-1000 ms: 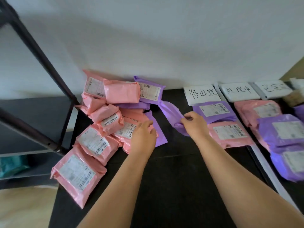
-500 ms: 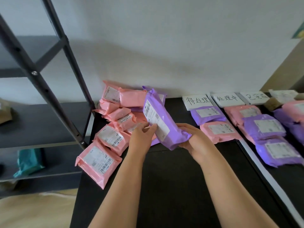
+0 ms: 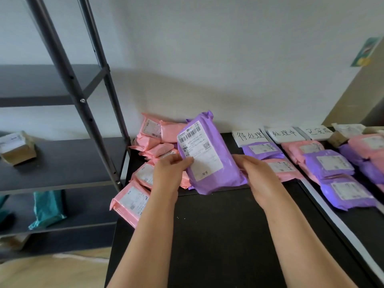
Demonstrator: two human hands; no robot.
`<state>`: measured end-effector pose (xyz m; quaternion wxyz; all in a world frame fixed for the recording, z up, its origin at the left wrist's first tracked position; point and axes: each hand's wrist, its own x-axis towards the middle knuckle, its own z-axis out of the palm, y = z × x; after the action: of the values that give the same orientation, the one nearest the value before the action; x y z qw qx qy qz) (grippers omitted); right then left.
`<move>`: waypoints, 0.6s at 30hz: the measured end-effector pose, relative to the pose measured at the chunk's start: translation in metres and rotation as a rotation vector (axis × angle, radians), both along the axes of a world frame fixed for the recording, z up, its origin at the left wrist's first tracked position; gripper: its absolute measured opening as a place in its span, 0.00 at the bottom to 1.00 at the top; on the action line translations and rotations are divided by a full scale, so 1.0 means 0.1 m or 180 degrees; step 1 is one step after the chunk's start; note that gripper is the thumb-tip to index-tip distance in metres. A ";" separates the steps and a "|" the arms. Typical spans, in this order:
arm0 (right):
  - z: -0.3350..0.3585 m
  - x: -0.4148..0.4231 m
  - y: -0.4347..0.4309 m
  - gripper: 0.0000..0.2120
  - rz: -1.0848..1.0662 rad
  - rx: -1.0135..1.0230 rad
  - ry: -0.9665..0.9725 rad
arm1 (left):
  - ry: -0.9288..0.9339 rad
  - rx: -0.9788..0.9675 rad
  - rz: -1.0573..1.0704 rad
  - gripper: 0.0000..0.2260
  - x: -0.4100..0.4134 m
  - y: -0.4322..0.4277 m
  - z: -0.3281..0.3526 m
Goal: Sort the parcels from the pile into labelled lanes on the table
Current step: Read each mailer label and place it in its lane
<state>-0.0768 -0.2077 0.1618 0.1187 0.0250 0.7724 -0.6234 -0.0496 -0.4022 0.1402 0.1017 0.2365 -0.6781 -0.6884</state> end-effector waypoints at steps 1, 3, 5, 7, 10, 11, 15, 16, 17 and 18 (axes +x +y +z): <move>0.00 0.01 0.02 0.10 -0.0079 -0.0008 0.0135 | 0.0075 -0.0138 0.0008 0.03 0.04 -0.01 0.04; 0.08 0.12 0.00 0.10 -0.0145 -0.0062 0.0358 | 0.0156 -0.0443 -0.0051 0.05 0.09 -0.03 0.09; 0.13 0.22 -0.06 0.08 -0.0205 0.0093 0.0600 | 0.0192 -0.0620 -0.0164 0.06 0.14 -0.01 0.13; 0.14 0.28 -0.09 0.10 -0.0267 0.0397 0.0830 | 0.0265 -0.0662 -0.0269 0.05 0.20 0.02 0.14; 0.10 0.32 -0.11 0.16 -0.0458 0.0854 0.1146 | 0.0377 -0.0626 -0.0406 0.03 0.29 0.07 0.16; 0.08 0.34 -0.12 0.15 -0.0563 0.0931 0.1259 | 0.0395 -0.0572 -0.0460 0.03 0.32 0.08 0.17; 0.07 0.38 -0.07 0.06 -0.0860 0.0901 0.1550 | 0.0458 -0.0343 -0.0539 0.06 0.40 0.08 0.25; 0.09 0.39 -0.06 0.06 -0.0851 0.0843 0.1560 | 0.0481 -0.0282 -0.0537 0.08 0.40 0.08 0.29; 0.10 0.38 -0.05 0.05 -0.0830 0.0804 0.1579 | 0.0487 -0.0173 -0.0507 0.10 0.40 0.09 0.32; 0.12 0.37 -0.04 0.04 -0.0798 0.0778 0.1617 | 0.0495 -0.0024 -0.0463 0.11 0.40 0.09 0.35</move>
<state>-0.0401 -0.2116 0.1737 -0.1599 -0.0225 0.8375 -0.5220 -0.0101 -0.3928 0.1756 0.1046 0.1320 -0.6861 -0.7077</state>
